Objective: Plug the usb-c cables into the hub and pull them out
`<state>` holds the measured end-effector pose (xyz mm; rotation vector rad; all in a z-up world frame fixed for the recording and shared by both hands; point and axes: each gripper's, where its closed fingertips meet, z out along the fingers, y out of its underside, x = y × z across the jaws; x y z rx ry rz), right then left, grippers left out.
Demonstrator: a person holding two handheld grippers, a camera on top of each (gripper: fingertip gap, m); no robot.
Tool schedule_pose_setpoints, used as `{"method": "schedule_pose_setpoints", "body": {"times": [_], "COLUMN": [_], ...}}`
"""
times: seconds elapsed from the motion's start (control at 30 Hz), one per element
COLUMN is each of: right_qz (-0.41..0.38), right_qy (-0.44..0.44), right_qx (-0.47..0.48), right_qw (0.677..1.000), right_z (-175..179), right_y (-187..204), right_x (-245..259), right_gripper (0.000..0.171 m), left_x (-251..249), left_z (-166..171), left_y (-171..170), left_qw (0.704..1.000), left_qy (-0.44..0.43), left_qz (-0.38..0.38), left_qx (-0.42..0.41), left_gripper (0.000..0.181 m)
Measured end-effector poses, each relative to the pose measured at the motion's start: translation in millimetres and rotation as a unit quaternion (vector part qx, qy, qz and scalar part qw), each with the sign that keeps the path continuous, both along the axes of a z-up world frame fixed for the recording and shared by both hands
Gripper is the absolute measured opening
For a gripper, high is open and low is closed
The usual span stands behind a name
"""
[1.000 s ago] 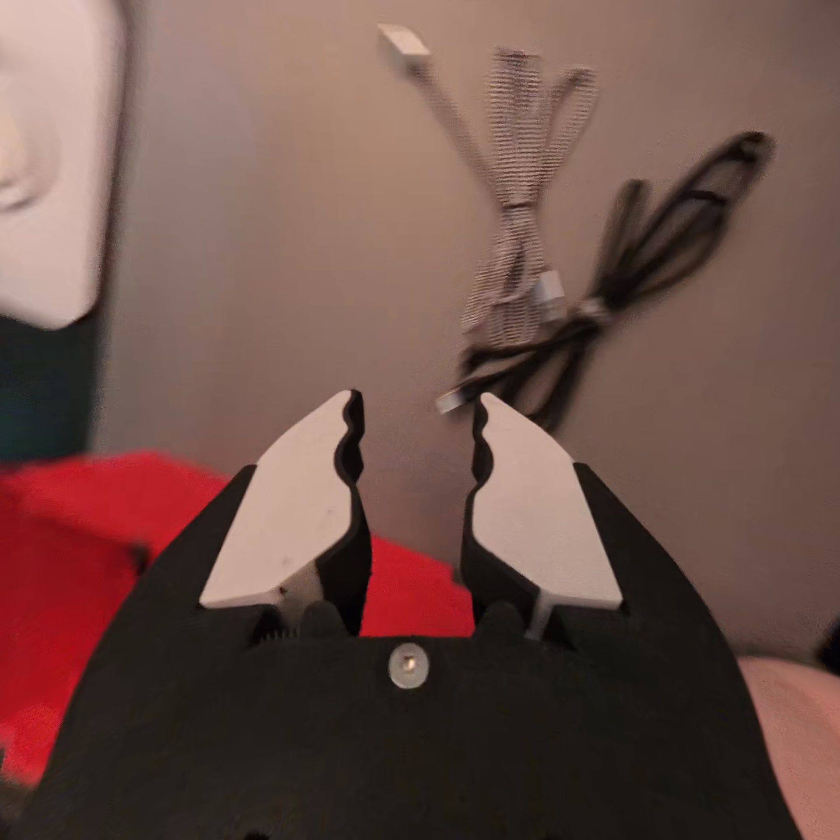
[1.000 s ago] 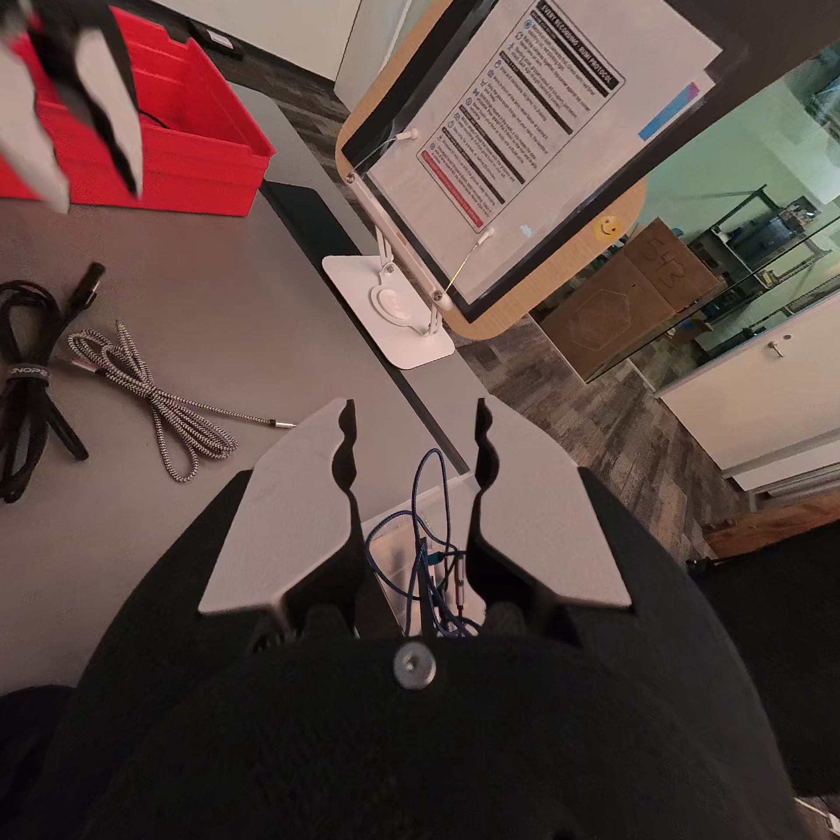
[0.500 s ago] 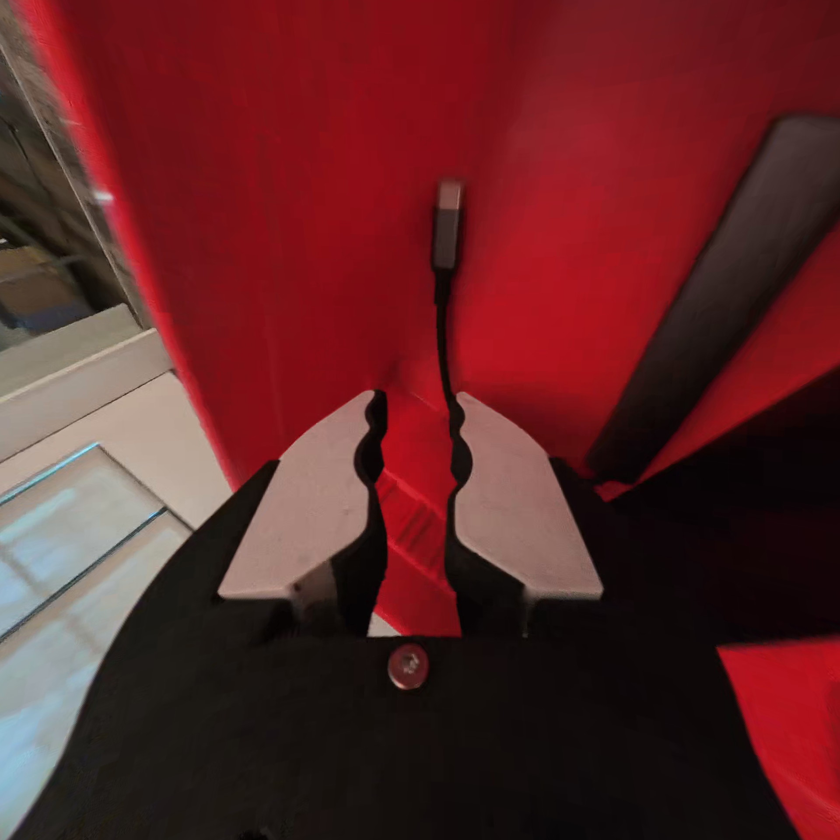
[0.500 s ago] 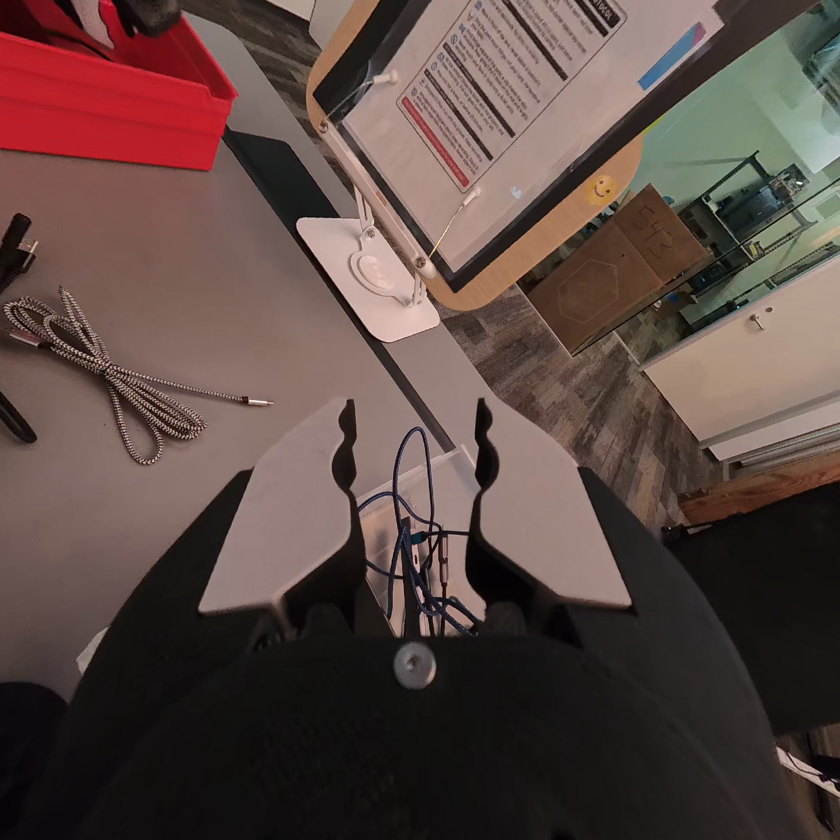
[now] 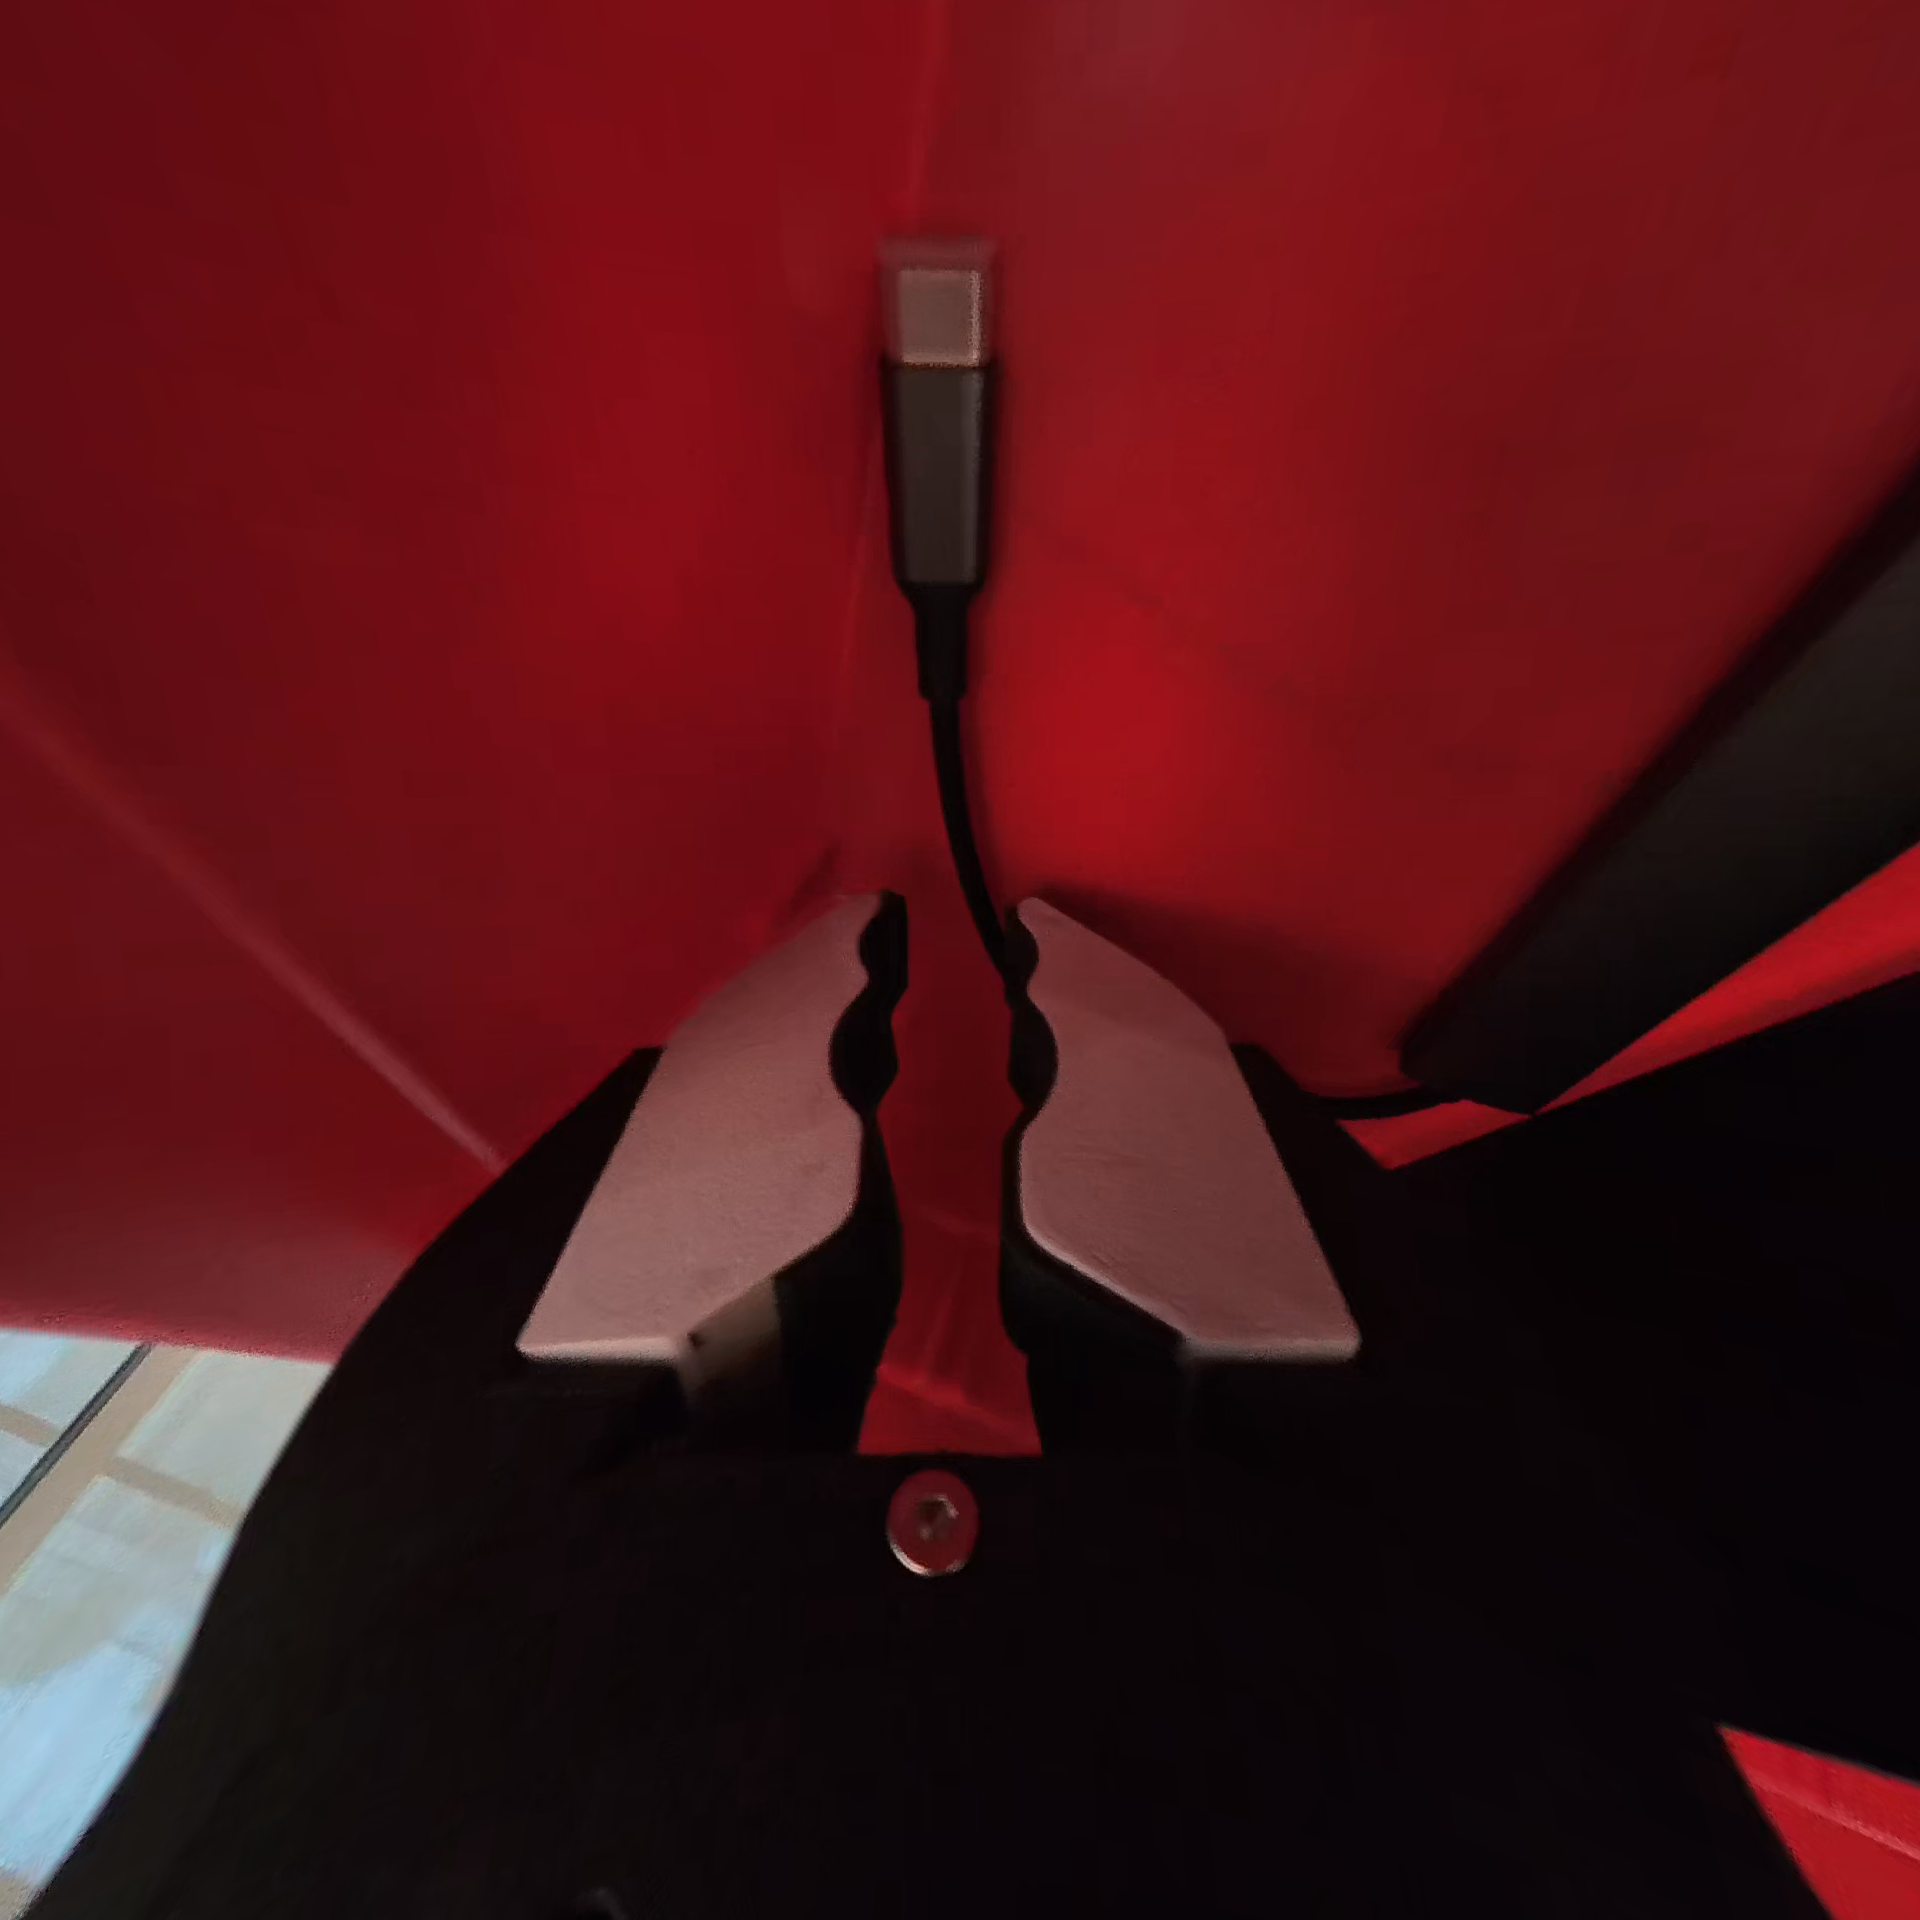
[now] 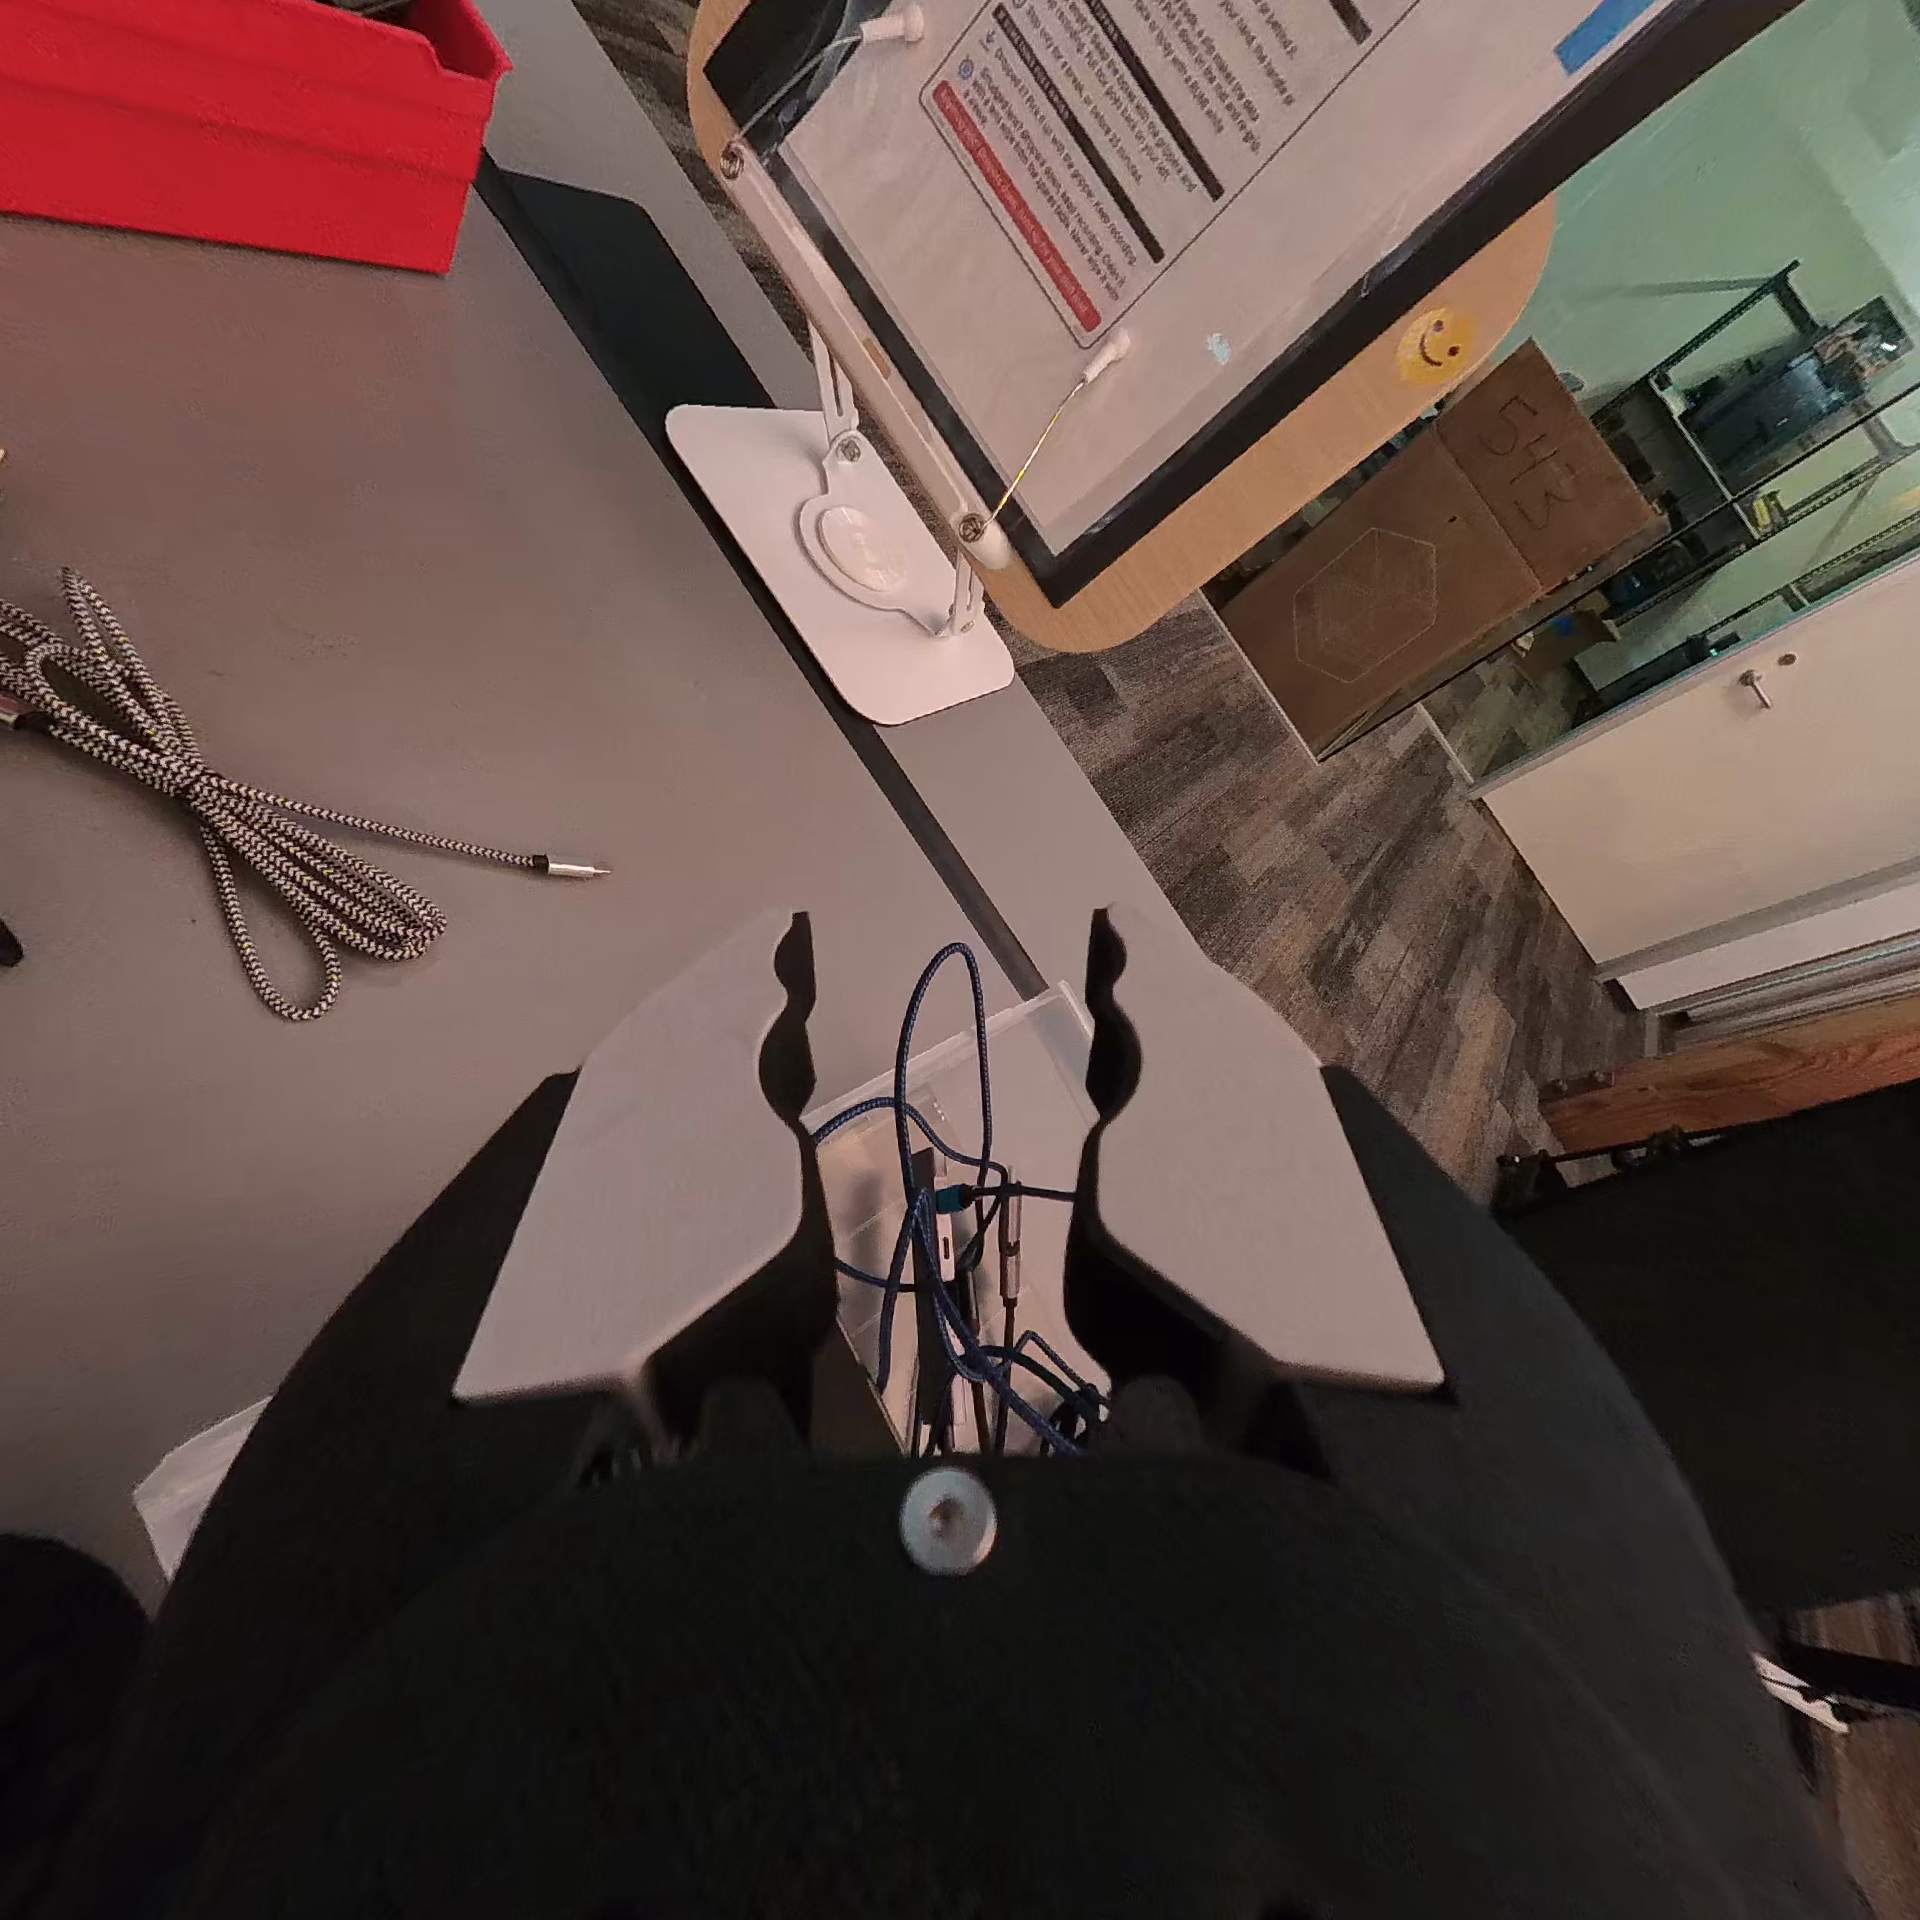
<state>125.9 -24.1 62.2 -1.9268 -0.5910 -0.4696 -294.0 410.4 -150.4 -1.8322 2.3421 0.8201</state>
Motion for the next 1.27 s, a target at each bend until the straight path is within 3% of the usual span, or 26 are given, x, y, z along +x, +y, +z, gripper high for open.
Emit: {"method": "schedule_pose_setpoints", "body": {"times": [0.07,0.27,0.37,0.53,0.77,1.0,1.27], "right_qz": [0.001,0.008,0.010,0.021,0.045,0.120,0.247], "right_qy": [-0.004,-0.003,0.001,-0.002,-0.009,-0.017,-0.022], "right_qx": [0.000,0.010,0.013,0.019,0.041,0.041,0.117], "right_qw": [1.000,1.000,1.000,1.000,0.998,0.992,0.962], "right_z": [0.1,4.5,4.9,8.6,20.9,21.0,26.1], "right_y": [0.1,-2.4,-2.4,-2.5,-2.5,15.6,58.1], "right_x": [-0.7,-3.0,-2.2,-8.3,-24.7,-75.3,-192.1], "right_gripper": [0.051,0.051,0.051,0.051,0.051,0.051,0.053], "left_x": [-2.3,-6.1,-6.4,0.6,5.7,33.3,97.2], "left_z": [-2.9,0.9,21.6,89.9,208.5,305.2,370.0], "left_y": [-3.7,-7.6,-5.4,-6.2,-28.3,-90.3,-210.3], "left_qw": [1.000,0.996,0.993,0.989,0.970,0.944,0.926], "left_qy": [0.004,0.009,-0.019,-0.071,-0.080,-0.156,-0.266], "left_qz": [0.013,0.094,0.115,0.104,0.068,0.043,0.005], "left_qx": [-0.014,-0.007,0.021,0.082,0.219,0.286,0.268], "left_gripper": [0.005,0.004,0.003,0.003,0.003,0.003,0.003]}}
